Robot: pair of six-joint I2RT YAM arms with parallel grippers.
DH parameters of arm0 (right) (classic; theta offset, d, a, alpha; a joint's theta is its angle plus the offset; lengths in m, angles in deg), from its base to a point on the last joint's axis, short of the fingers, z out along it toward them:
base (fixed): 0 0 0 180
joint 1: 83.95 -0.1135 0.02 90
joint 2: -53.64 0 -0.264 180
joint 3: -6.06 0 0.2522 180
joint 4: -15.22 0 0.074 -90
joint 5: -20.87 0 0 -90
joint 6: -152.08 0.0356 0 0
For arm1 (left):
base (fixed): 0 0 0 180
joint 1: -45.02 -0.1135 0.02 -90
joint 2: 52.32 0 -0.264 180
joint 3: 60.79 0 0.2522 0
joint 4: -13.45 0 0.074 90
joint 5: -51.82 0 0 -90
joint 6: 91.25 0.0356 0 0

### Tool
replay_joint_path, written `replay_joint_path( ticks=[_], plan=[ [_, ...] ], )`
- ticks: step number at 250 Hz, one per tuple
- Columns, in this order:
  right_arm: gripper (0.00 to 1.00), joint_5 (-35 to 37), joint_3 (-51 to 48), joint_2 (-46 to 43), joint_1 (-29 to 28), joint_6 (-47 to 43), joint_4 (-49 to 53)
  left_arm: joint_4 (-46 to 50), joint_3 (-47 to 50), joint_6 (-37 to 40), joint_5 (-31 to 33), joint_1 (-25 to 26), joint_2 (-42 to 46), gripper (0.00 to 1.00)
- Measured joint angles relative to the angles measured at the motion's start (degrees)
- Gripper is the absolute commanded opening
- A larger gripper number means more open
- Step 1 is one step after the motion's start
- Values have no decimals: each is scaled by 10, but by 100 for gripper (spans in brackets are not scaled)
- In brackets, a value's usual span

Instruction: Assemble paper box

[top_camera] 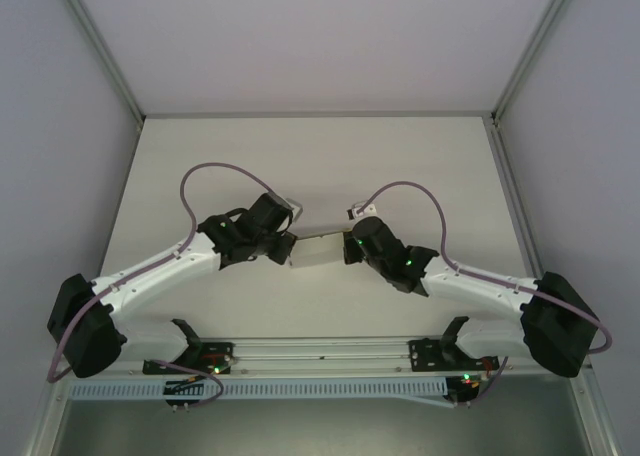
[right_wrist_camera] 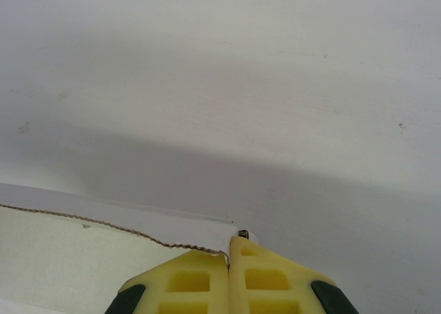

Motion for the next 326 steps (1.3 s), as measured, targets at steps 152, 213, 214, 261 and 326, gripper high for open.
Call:
replay_joint_path(
  ticks=[152, 213, 214, 261, 326],
  plan=[
    [0, 108, 6, 16, -60, 116, 14, -35, 5, -202, -8, -16, -10, 0],
    [0, 120, 8, 19, -60, 136, 19, -41, 4, -221, -54, -36, -11, 0],
    [0, 120, 8, 19, -60, 136, 19, -41, 4, -221, -55, -37, -11, 0],
    [0, 125, 8, 21, -61, 141, 19, -40, 4, -223, -108, -62, -11, 0],
    [0, 128, 23, 43, -61, 141, 15, -42, 4, -226, -179, -112, -11, 0]
  ],
)
